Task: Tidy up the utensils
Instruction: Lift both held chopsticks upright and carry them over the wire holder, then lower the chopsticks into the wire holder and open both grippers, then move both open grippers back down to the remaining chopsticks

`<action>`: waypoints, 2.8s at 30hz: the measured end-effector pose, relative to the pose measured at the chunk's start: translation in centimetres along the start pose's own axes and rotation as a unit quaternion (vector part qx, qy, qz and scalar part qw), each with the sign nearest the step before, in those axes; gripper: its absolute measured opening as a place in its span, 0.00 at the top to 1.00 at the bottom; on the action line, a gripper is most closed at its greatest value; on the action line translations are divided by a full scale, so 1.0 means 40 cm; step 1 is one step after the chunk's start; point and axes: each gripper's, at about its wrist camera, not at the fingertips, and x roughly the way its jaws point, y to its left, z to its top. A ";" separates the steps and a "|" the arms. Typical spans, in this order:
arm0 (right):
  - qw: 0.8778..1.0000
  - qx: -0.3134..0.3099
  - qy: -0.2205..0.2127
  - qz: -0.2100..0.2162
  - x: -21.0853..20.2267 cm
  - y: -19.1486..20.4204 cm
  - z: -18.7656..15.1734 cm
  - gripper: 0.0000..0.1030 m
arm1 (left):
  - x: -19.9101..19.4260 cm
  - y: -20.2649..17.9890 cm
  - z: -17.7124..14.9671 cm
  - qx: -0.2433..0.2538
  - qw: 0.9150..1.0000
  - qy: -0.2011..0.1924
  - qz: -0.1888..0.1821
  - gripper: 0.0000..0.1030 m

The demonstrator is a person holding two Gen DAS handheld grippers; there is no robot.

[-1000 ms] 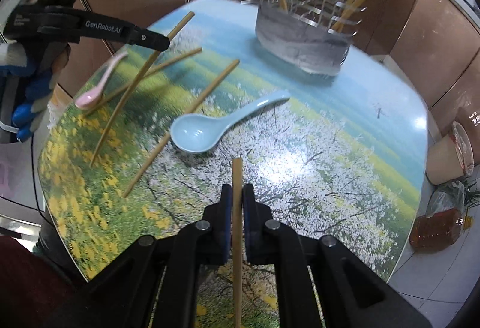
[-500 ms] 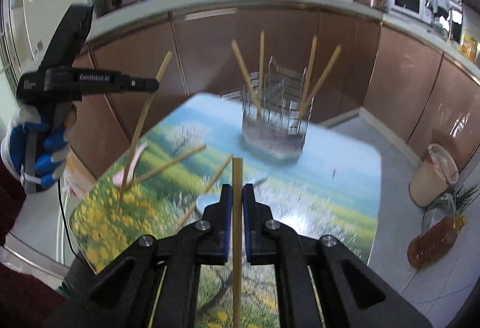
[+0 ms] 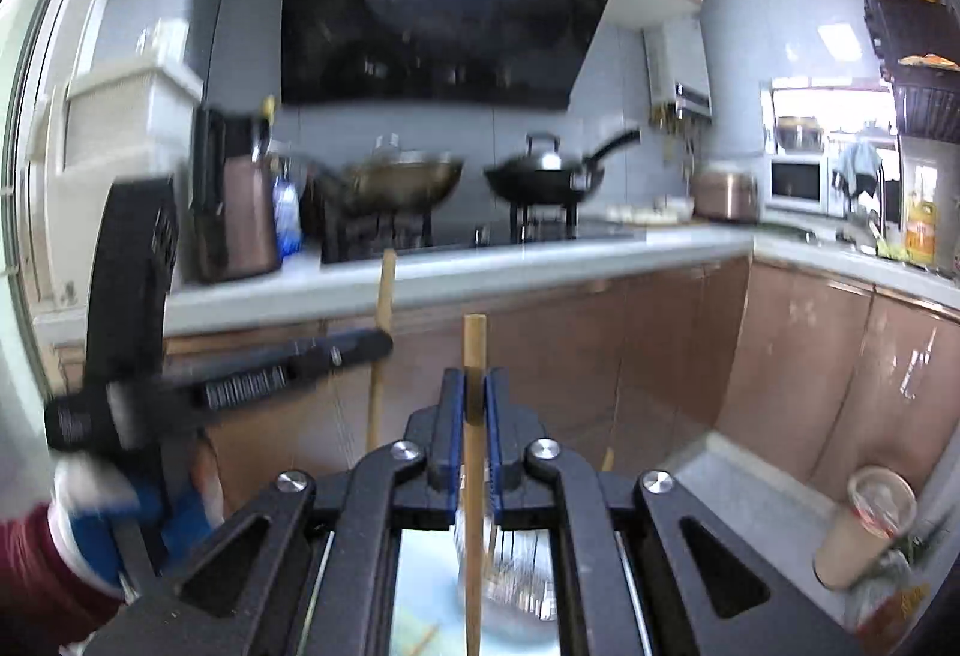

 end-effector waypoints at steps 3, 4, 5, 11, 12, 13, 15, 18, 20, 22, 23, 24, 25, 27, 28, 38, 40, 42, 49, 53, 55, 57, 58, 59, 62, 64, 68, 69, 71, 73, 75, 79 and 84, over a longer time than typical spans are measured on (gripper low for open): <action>0.999 0.009 -0.033 -0.005 0.077 -0.041 -0.011 0.94 | 0.060 0.019 -0.012 0.000 0.999 -0.030 0.014 0.95; 0.999 0.012 -0.043 -0.007 0.101 -0.054 -0.022 0.94 | 0.080 0.025 -0.023 -0.002 0.999 -0.038 0.019 0.95; 0.999 0.015 -0.049 -0.011 0.124 -0.065 -0.035 0.94 | 0.102 0.034 -0.035 -0.005 0.999 -0.044 0.021 0.95; 0.996 0.020 -0.076 -0.043 0.218 -0.105 -0.141 0.94 | 0.207 0.069 -0.137 -0.008 0.996 -0.075 0.048 0.95; 0.996 0.022 -0.077 -0.047 0.233 -0.109 -0.162 0.94 | 0.218 0.074 -0.152 -0.008 0.995 -0.081 0.055 0.95; 0.996 0.023 -0.077 -0.048 0.245 -0.113 -0.180 0.94 | 0.225 0.079 -0.164 -0.008 0.994 -0.086 0.060 0.95; 0.996 0.023 -0.072 -0.053 0.259 -0.117 -0.210 0.94 | 0.245 0.090 -0.195 -0.016 0.994 -0.089 0.067 0.95; 0.996 0.017 -0.062 -0.066 0.288 -0.120 -0.253 0.94 | 0.277 0.087 -0.229 -0.015 0.992 -0.088 0.084 0.95; 0.996 0.017 -0.055 -0.065 0.296 -0.121 -0.275 0.94 | 0.293 0.080 -0.248 -0.008 0.992 -0.083 0.093 0.95; 0.996 0.018 -0.050 -0.072 0.296 -0.126 -0.293 0.94 | 0.304 0.075 -0.266 -0.001 0.991 -0.084 0.105 0.94; 0.996 0.021 -0.048 -0.071 0.295 -0.129 -0.299 0.94 | 0.312 0.075 -0.274 0.000 0.991 -0.079 0.111 0.94; 0.996 0.026 -0.044 -0.071 0.295 -0.132 -0.308 0.94 | 0.320 0.076 -0.280 -0.001 0.991 -0.074 0.114 0.94; 0.996 0.028 -0.041 -0.074 0.294 -0.135 -0.317 0.94 | 0.327 0.082 -0.290 -0.006 0.991 -0.068 0.117 0.94; 0.996 0.030 -0.038 -0.078 0.288 -0.138 -0.330 0.94 | 0.332 0.090 -0.303 -0.011 0.990 -0.061 0.125 0.94; 0.995 0.033 -0.038 -0.080 0.284 -0.141 -0.336 0.94 | 0.331 0.095 -0.307 -0.013 0.990 -0.061 0.127 0.94; 0.994 0.044 -0.018 -0.094 0.262 -0.159 -0.373 0.93 | 0.307 0.116 -0.330 -0.015 0.989 -0.044 0.143 0.88; 0.994 0.046 -0.013 -0.095 0.256 -0.159 -0.375 0.93 | 0.295 0.117 -0.329 -0.017 0.989 -0.040 0.143 0.80; 0.994 0.048 -0.007 -0.095 0.249 -0.155 -0.372 0.92 | 0.280 0.117 -0.325 -0.017 0.989 -0.038 0.144 0.76; 0.994 0.043 0.006 -0.102 0.185 -0.122 -0.351 0.88 | 0.178 0.091 -0.286 -0.006 0.989 -0.042 0.142 0.63; 0.994 0.044 0.002 -0.104 0.113 -0.092 -0.323 0.75 | 0.089 0.069 -0.252 0.010 0.990 -0.043 0.137 0.58; 0.994 0.039 0.000 -0.105 0.064 -0.068 -0.307 0.75 | 0.042 0.059 -0.240 0.020 0.989 -0.042 0.137 0.54; 0.994 0.038 0.002 -0.103 0.019 -0.050 -0.292 0.75 | -0.020 0.048 -0.222 0.033 0.989 -0.037 0.137 0.51; 0.994 0.038 0.004 -0.104 0.002 -0.044 -0.286 0.75 | -0.041 0.045 -0.215 0.037 0.989 -0.034 0.137 0.49; 0.994 0.037 0.007 -0.107 -0.019 -0.037 -0.279 0.74 | -0.081 0.042 -0.204 0.042 0.989 -0.032 0.137 0.48; 0.993 0.038 0.009 -0.113 -0.095 -0.013 -0.265 0.67 | -0.177 0.033 -0.185 0.057 0.988 -0.032 0.141 0.41; 0.992 0.038 0.013 -0.117 -0.139 -0.001 -0.261 0.64 | -0.221 0.033 -0.172 0.061 0.987 -0.030 0.143 0.39; 0.991 0.028 0.044 -0.122 -0.204 0.026 -0.241 0.64 | -0.313 0.033 -0.149 0.075 0.984 -0.003 0.161 0.39; 0.991 0.026 0.049 -0.121 -0.216 0.031 -0.237 0.64 | -0.331 0.034 -0.144 0.075 0.984 0.004 0.161 0.39; 0.989 0.016 0.066 -0.128 -0.245 0.049 -0.218 0.64 | -0.359 0.033 -0.136 0.088 0.981 0.020 0.169 0.39; 0.989 0.014 0.075 -0.125 -0.268 0.060 -0.208 0.64 | -0.384 0.033 -0.136 0.099 0.979 0.033 0.172 0.39; 0.989 0.016 0.085 -0.124 -0.295 0.071 -0.199 0.64 | -0.410 0.039 -0.138 0.103 0.978 0.051 0.173 0.39; 0.988 0.023 0.095 -0.116 -0.340 0.090 -0.188 0.64 | -0.460 0.051 -0.144 0.106 0.977 0.071 0.170 0.39; 0.988 0.026 0.108 -0.110 -0.375 0.118 -0.188 0.64 | -0.496 0.082 -0.165 0.097 0.976 0.097 0.170 0.39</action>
